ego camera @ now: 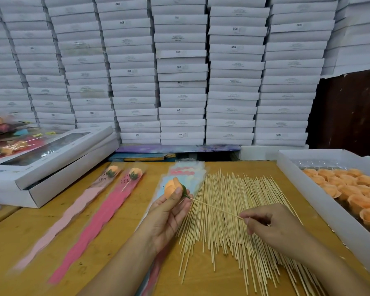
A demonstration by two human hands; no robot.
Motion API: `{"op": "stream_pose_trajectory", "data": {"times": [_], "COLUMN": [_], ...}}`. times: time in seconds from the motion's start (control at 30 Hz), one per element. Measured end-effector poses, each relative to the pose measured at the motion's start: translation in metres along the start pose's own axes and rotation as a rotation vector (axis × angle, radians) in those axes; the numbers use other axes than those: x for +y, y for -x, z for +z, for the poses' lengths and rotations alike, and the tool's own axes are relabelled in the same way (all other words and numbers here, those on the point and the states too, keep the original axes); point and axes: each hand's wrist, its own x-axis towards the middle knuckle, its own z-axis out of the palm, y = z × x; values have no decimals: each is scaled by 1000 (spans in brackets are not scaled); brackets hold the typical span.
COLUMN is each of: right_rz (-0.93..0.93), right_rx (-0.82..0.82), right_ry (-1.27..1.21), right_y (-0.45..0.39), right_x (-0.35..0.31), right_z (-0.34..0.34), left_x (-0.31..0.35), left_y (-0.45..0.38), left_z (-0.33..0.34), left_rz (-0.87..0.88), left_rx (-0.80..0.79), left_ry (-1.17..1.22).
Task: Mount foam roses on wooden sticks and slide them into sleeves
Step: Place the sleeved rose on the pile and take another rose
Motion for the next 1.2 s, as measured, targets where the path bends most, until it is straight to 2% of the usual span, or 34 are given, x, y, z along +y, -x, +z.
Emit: {"op": "stream_pose_trajectory", "data": {"times": [0.8,1.1,1.2], "right_rz": [-21,14,-8], "right_rx": [-17,128,115], "right_ry": [48,127,143], "right_y": [1,-1,0], "right_x": [1,4,6], "right_z": [11,12,12], "left_x": [-5,-3,-4], "left_y": [-2,-2,-1], "left_z": [-4,-3,-3], "left_rz": [-5,42,35], "left_rx": [37,64,74], "left_ry": [5,51,47]}}
